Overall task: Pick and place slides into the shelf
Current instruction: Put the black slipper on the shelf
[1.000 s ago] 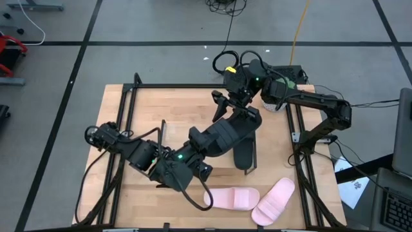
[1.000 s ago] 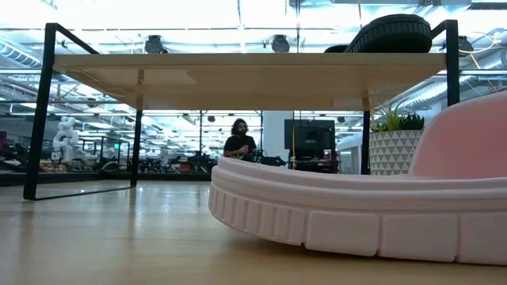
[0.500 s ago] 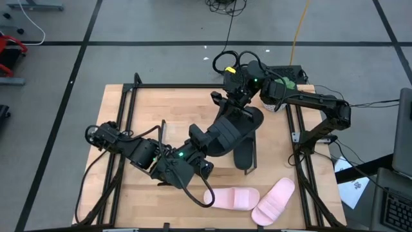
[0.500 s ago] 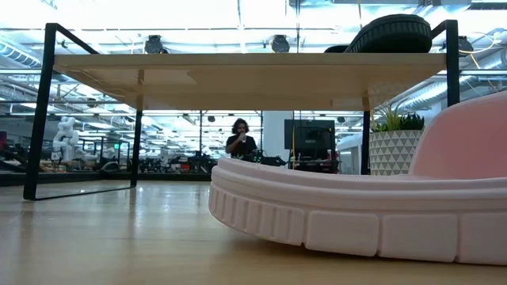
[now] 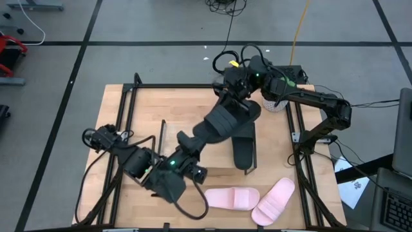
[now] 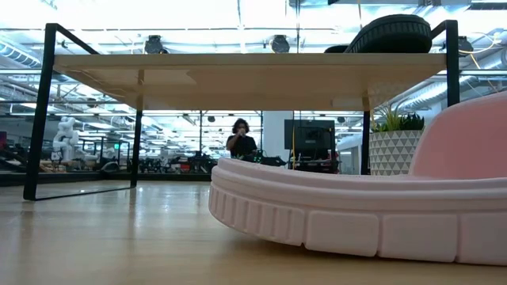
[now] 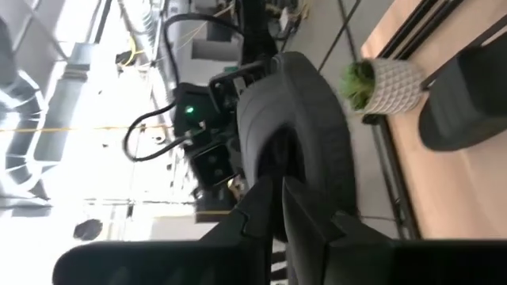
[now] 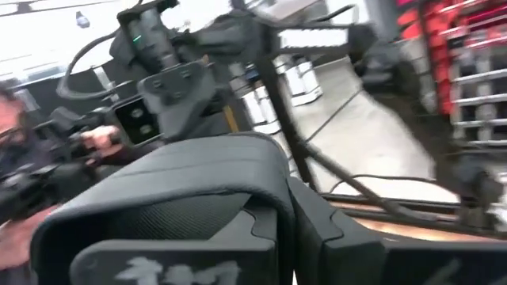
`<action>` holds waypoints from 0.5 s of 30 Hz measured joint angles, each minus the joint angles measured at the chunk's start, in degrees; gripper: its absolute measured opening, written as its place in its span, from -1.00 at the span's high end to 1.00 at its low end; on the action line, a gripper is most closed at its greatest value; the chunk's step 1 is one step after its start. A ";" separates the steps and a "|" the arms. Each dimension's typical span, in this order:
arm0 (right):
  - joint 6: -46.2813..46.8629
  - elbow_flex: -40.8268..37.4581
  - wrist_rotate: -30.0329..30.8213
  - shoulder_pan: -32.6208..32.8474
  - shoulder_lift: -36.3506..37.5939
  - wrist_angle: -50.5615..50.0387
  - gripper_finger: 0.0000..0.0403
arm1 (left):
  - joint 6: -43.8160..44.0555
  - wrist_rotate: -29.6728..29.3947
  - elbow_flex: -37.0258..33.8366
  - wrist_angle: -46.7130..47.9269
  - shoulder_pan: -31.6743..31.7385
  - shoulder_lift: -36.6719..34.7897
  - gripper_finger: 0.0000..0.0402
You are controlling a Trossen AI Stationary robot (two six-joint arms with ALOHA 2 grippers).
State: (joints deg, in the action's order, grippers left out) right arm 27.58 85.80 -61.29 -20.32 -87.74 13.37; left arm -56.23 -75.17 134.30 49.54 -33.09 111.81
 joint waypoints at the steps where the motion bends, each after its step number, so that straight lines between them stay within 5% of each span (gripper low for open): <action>1: -0.25 0.02 1.27 -0.42 0.00 -0.09 0.99 | -0.25 -1.10 0.00 0.00 -0.48 0.00 0.82; 7: -4.68 0.02 13.51 -2.70 0.00 -0.62 1.00 | 4.95 -7.21 0.00 -0.09 -2.45 0.02 0.82; 15: -17.80 0.07 49.88 0.91 -0.04 -7.01 1.00 | 21.98 -14.78 -0.03 -0.09 -2.70 -0.10 0.81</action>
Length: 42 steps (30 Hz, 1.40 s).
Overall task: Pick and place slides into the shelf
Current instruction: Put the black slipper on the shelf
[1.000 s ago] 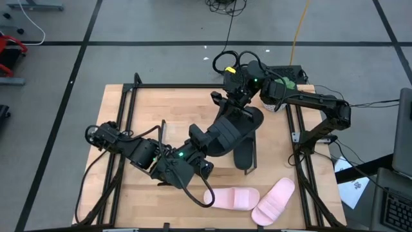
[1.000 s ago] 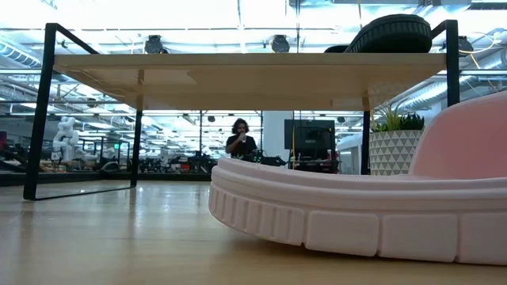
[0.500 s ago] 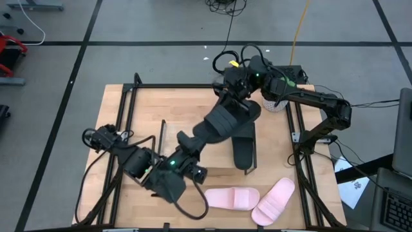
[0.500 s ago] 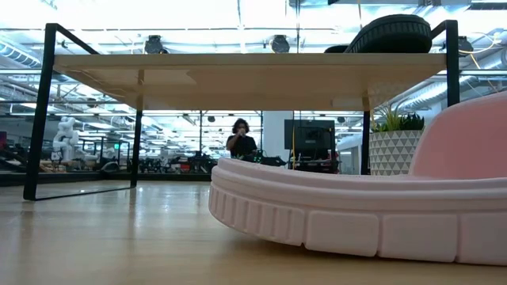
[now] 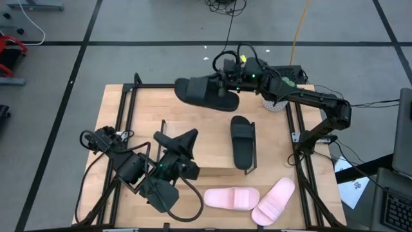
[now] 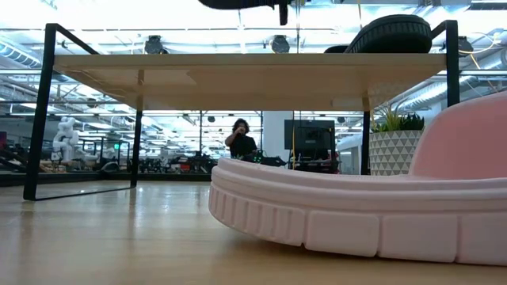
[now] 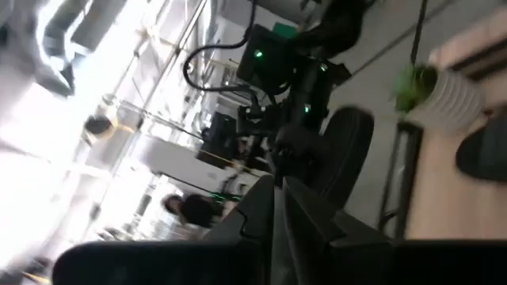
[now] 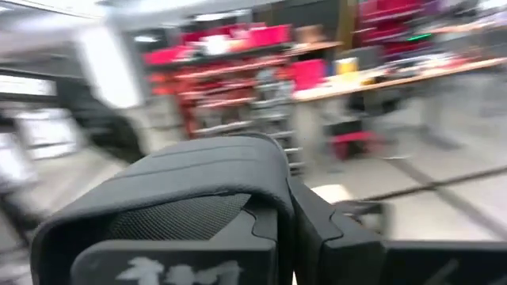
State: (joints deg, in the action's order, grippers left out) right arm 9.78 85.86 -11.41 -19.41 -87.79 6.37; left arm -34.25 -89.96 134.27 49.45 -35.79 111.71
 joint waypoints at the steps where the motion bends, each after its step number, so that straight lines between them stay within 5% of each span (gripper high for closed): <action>1: -1.33 0.00 4.16 0.92 0.00 -0.29 1.00 | 2.66 0.07 -0.02 0.00 -0.17 -0.14 0.81; 10: -13.41 0.00 40.42 9.84 0.77 0.65 1.00 | 30.99 0.62 -0.04 6.24 -0.31 -4.81 0.81; 17: -33.59 -0.02 67.46 17.74 1.38 18.12 1.00 | 59.61 17.11 -0.02 20.47 2.83 -8.92 0.81; 24: -44.98 0.00 77.48 23.34 1.40 32.44 1.00 | 71.20 27.47 -0.04 27.96 7.76 -8.69 0.81; 33: -48.47 0.00 99.77 30.16 1.37 28.57 1.00 | 72.87 38.90 0.00 30.99 13.15 -8.30 0.81; 42: -41.94 0.00 101.39 38.87 1.33 27.38 1.00 | 73.82 39.56 -0.02 33.16 14.30 -8.19 0.81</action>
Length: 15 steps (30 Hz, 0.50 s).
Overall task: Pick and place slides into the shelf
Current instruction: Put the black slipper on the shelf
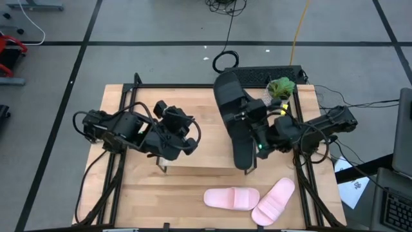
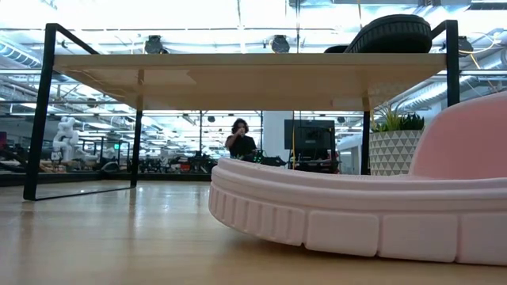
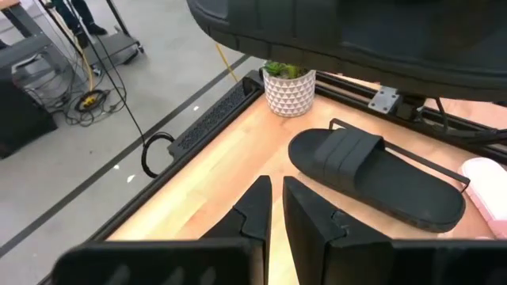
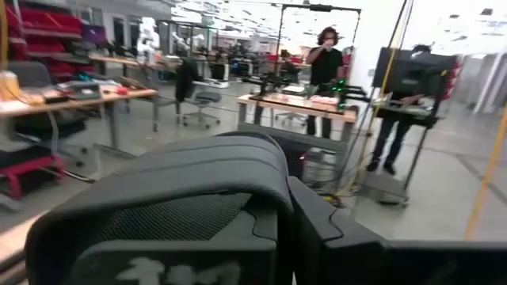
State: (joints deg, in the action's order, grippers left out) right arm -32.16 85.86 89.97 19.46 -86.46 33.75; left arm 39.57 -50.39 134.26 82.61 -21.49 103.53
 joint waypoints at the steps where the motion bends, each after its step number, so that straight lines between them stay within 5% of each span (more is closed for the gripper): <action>1: 0.87 0.00 0.01 0.45 0.00 -0.04 1.00 | 0.00 0.00 0.00 -0.02 0.01 0.00 0.81; 10: 9.03 0.00 -0.49 1.03 -1.43 -3.49 1.00 | 1.92 -2.54 -0.77 -0.73 -0.01 -0.06 0.81; 15: 10.45 -0.04 -6.46 0.41 -1.55 -3.19 1.00 | 7.31 -4.81 -5.62 -2.14 -0.01 0.00 0.81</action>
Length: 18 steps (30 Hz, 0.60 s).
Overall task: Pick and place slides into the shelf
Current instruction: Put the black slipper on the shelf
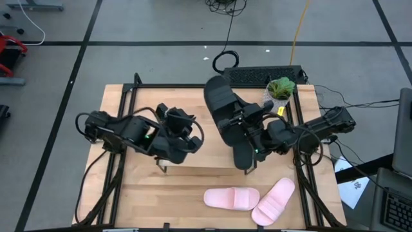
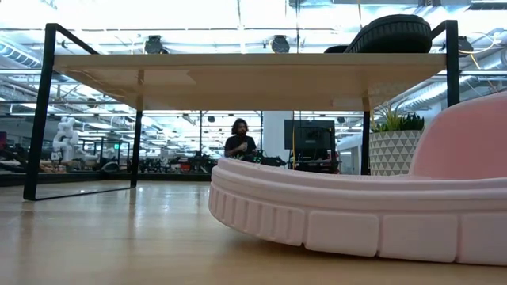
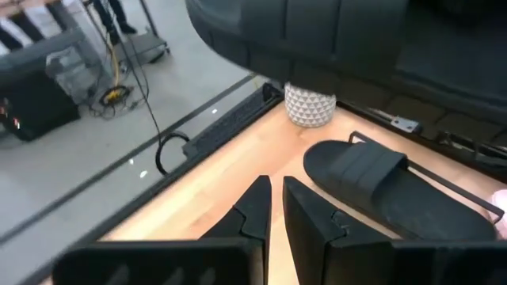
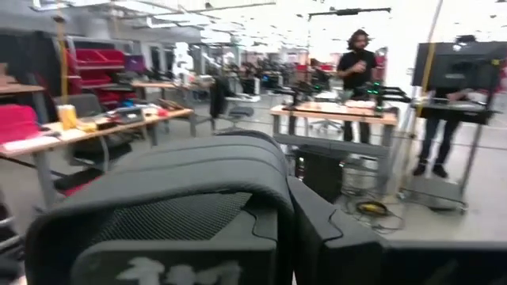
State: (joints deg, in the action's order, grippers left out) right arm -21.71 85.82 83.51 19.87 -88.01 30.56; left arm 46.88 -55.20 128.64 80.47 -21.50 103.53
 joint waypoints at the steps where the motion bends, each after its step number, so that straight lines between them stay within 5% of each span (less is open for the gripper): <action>1: -0.25 0.00 -0.62 -0.27 0.00 0.02 1.00 | 1.48 0.05 -1.17 -0.44 0.00 0.00 0.81; 12: -6.76 0.00 -1.25 -3.81 0.00 0.49 1.00 | 18.97 -0.83 -9.59 -4.19 -2.21 -0.27 0.81; 18: -7.22 0.00 -3.81 -5.78 0.00 -0.86 1.00 | 35.11 -10.49 -10.60 -0.63 -5.48 -0.33 0.81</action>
State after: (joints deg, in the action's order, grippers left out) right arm -28.93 85.82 79.71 14.10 -88.01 29.70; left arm 81.99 -65.70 118.04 79.84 -26.98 103.20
